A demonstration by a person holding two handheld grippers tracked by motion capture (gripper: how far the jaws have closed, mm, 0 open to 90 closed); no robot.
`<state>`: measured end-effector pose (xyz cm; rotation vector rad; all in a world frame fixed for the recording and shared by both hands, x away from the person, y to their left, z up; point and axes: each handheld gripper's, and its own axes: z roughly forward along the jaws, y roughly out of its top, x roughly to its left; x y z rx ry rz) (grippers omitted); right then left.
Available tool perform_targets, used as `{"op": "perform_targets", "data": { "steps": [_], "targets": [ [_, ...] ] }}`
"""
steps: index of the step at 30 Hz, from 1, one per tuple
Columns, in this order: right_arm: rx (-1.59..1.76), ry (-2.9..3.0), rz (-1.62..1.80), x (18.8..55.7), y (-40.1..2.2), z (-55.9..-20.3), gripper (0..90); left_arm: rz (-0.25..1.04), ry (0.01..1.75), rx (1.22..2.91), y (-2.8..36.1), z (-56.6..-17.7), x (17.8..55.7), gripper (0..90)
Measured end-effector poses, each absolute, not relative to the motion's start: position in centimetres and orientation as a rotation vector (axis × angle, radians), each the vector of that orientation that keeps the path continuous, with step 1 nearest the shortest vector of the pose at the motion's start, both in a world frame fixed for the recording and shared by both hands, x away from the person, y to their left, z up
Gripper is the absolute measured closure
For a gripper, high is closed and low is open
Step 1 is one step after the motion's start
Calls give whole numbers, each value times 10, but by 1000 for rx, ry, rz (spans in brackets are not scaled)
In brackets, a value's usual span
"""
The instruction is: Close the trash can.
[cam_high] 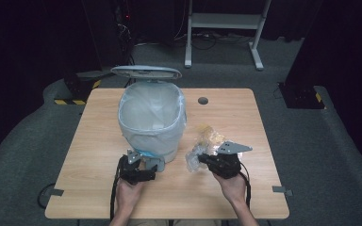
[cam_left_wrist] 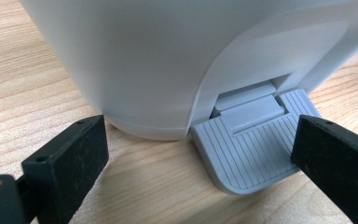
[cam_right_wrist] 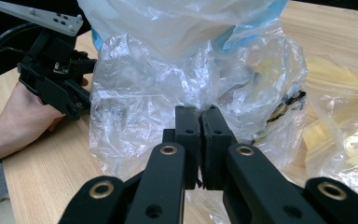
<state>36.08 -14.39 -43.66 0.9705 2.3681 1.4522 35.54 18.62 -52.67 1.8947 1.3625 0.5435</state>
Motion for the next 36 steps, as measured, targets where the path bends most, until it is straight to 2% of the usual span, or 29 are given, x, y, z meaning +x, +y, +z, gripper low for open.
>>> {"op": "perform_targets", "data": {
  "steps": [20, 36],
  "targets": [
    [954, 2357, 1493, 359, -153, -418, 875, 532, 1366, 1890, 187, -527, 356, 42],
    [876, 2357, 1544, 359, -149, -387, 875, 534, 1365, 1891, 187, -527, 356, 42]
  ]
}}
